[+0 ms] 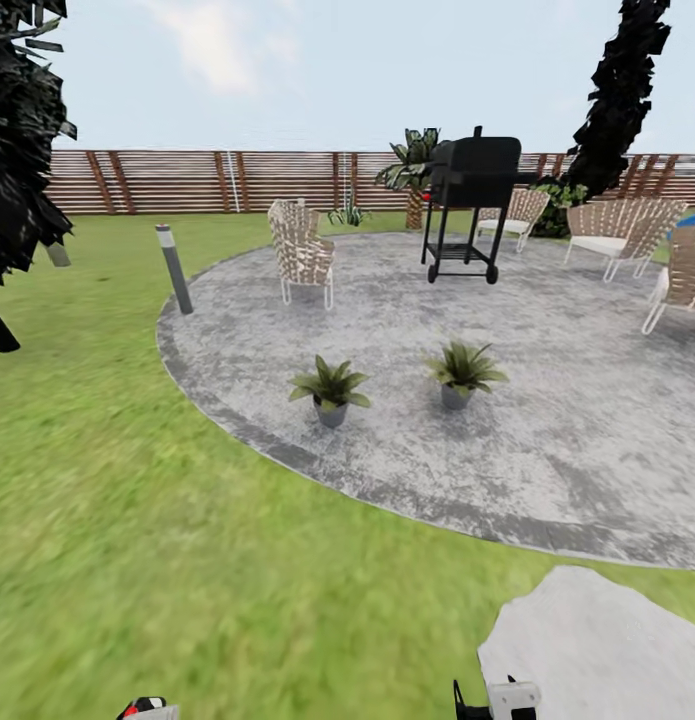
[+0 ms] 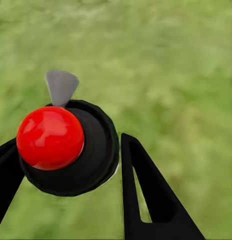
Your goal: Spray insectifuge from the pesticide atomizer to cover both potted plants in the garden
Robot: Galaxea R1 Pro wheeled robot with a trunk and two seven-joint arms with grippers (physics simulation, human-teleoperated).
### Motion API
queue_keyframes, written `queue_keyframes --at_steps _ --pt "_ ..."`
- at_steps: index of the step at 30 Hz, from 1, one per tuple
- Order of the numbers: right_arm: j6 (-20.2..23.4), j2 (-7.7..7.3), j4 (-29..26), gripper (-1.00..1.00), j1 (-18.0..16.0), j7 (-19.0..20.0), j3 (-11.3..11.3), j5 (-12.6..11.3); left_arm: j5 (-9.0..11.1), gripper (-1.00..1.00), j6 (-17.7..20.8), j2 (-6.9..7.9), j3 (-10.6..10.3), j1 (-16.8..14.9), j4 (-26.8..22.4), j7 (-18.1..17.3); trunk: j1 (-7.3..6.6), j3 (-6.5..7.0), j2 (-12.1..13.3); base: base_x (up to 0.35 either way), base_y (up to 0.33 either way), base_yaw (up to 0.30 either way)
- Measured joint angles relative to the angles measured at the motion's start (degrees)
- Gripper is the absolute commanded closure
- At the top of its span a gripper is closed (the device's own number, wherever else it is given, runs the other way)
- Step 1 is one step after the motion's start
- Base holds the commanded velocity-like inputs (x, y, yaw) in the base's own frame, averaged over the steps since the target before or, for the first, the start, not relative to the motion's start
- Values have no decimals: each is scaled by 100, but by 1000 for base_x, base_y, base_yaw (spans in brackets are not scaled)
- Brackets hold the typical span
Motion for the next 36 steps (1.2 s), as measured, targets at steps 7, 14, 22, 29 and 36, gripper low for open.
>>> queue_keyframes --at_steps 7,14,22,29,36 --pt "0 1 1 -100 -1 -6 1 1 1 100 0 0 3 1 -2 0 0 0 0 339 0 223" --pt "1 -16 1 -100 0 -10 0 4 1 100 0 0 3 0 0 0 0 0 0 339 0 142" --pt "1 -42 0 -100 0 -14 1 9 2 100 0 0 3 0 0 0 0 0 0 339 0 5" --pt "0 -11 0 -100 0 -9 3 3 2 100 0 0 2 0 1 -1 0 0 0 338 -35 0" --pt "0 0 0 -100 0 -14 1 1 1 100 1 -3 -2 0 1 -3 0 0 0 311 -126 0"
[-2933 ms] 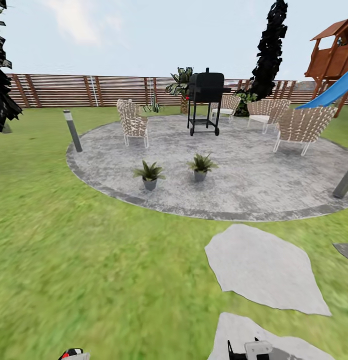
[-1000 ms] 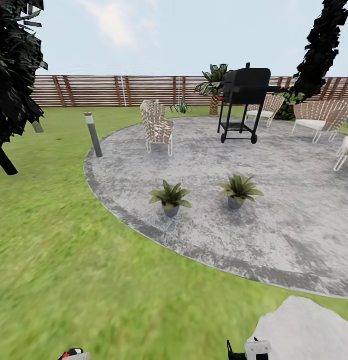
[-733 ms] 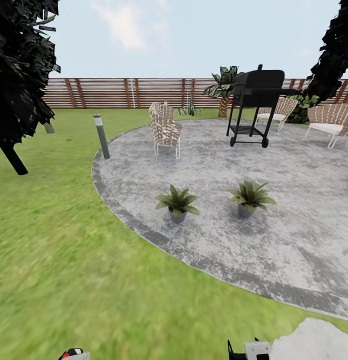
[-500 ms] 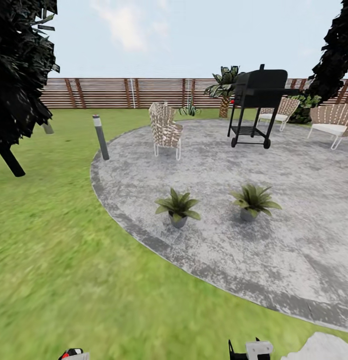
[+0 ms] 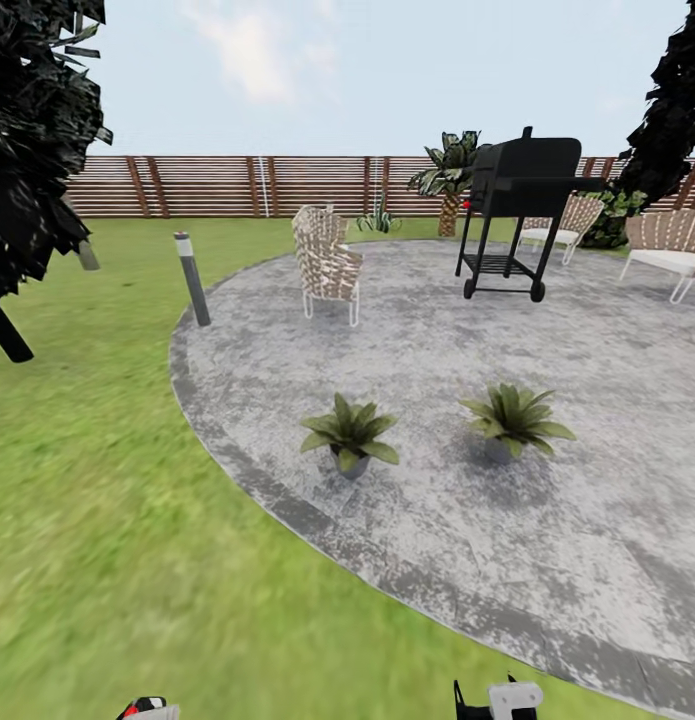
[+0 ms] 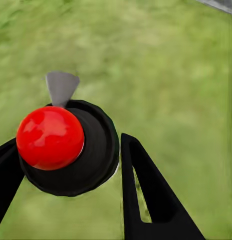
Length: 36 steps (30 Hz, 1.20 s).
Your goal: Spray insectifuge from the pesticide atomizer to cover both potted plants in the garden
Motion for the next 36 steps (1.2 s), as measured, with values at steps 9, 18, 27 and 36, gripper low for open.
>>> queue_keyframes --at_steps 9,18,27,36 --pt "7 -2 0 -100 0 1 0 0 1 100 0 -6 -5 0 0 -3 1 0 0 263 -177 0" --pt "7 -1 0 -100 0 3 1 0 1 100 0 -6 -6 0 0 -4 1 0 0 234 -199 0" --pt "6 -1 0 -100 0 3 1 0 1 100 0 0 -6 0 1 -4 1 0 0 193 -225 0" --pt "15 0 -6 -100 0 23 -4 0 41 100 -4 9 8 0 -6 1 3 0 0 63 -91 0"
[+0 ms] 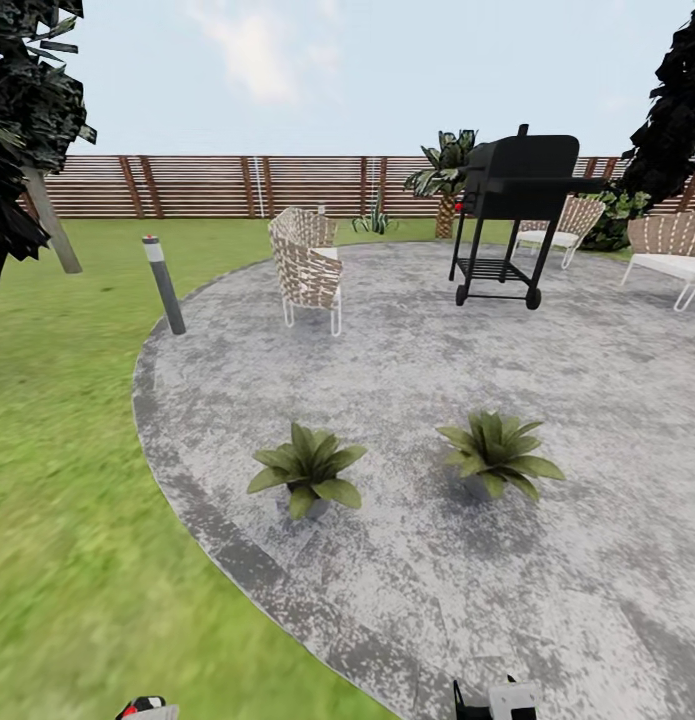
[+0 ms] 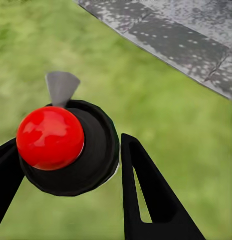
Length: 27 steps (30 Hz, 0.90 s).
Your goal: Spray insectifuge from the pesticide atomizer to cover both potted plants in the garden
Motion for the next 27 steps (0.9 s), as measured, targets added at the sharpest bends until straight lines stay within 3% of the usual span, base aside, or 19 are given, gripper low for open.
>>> queue_keyframes --at_steps 7,10,12,13,15,18,19,22,25,27 --pt "4 8 -47 -100 0 19 18 22 -64 100 17 42 -51 -16 -41 -66 0 0 0 2 -2 0" --pt "8 -4 -214 -100 0 187 126 243 -262 100 36 75 -188 -36 -50 -304 0 0 0 0 0 0" --pt "20 -22 -569 -100 -1 607 210 571 -613 100 65 114 -288 -60 -62 -707 0 0 0 0 0 0" --pt "28 -26 -683 -100 -1 800 222 713 -673 100 72 128 -280 -66 -66 -796 0 0 0 0 0 0" --pt "36 -28 -803 -100 -1 1081 234 900 -1008 100 79 198 -307 -83 -75 -1135 0 0 0 0 0 0" --pt "83 -30 -993 -100 -2 1493 252 1183 -1733 100 85 287 -326 -153 -87 -1783 0 0 0 0 0 0" --pt "108 -30 -1024 -100 -2 1548 255 1228 -1873 100 91 296 -317 -177 -87 -1903 0 0 0 0 0 0" --pt "376 -32 -1226 -100 -3 1868 272 1588 -2545 100 153 321 -313 -338 -85 -2506 0 0 0 0 0 0" --pt "609 -28 -1418 -100 -8 2320 281 1999 -2829 100 312 329 -312 -475 -84 -2860 0 0 0 0 0 0" --pt "714 -27 -1611 -100 -15 2958 284 2382 -3034 100 576 338 -313 -670 -92 -3323 0 1 0 0 0 0"
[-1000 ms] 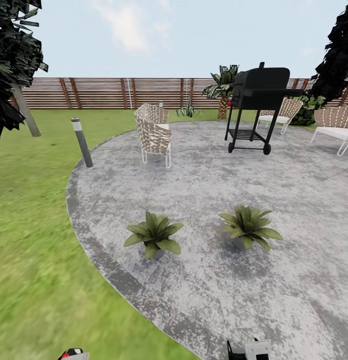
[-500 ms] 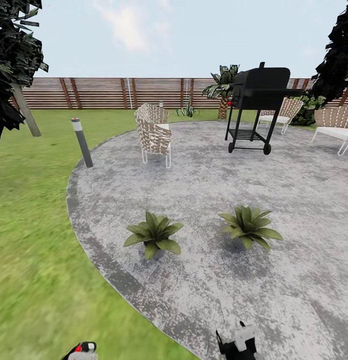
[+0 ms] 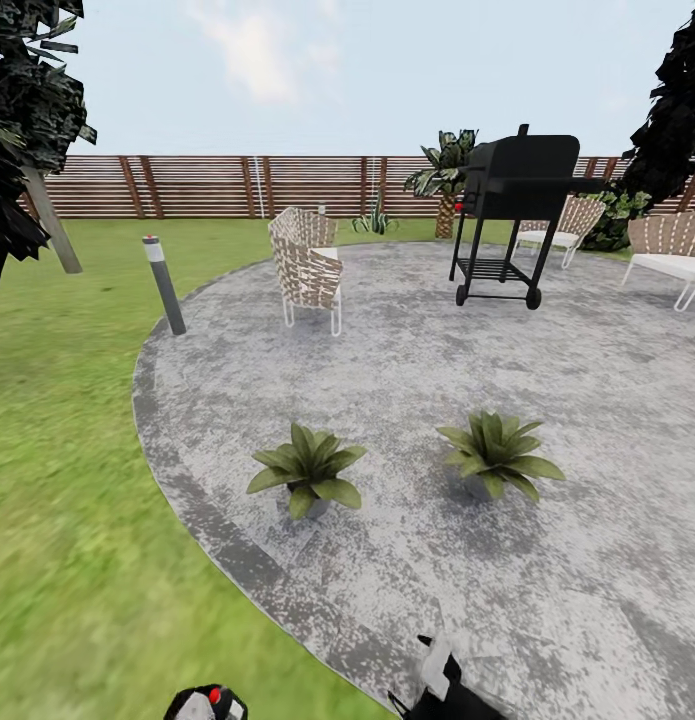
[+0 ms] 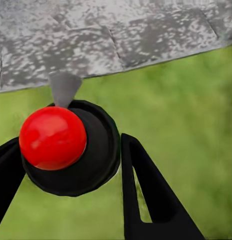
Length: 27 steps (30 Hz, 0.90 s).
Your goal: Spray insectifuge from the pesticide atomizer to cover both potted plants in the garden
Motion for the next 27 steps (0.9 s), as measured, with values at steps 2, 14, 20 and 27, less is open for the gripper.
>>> queue_keyframes --at_steps 2,14,20,27 --pt "41 1 -151 -100 -6 490 0 173 -209 100 212 15 5 -218 2 -511 0 0 0 0 0 0" --pt "97 29 -635 -100 -38 1481 11 322 -1301 100 1012 -19 1 -1163 -32 -1835 0 0 0 0 0 0" --pt "98 64 -649 -100 -40 1498 19 323 -1762 100 1092 -79 3 -1192 -198 -1854 0 -1 0 0 0 0" --pt "710 304 -1018 100 -71 2053 29 313 -2023 100 1082 -108 6 -1195 -249 -1859 0 -1 0 0 0 0"
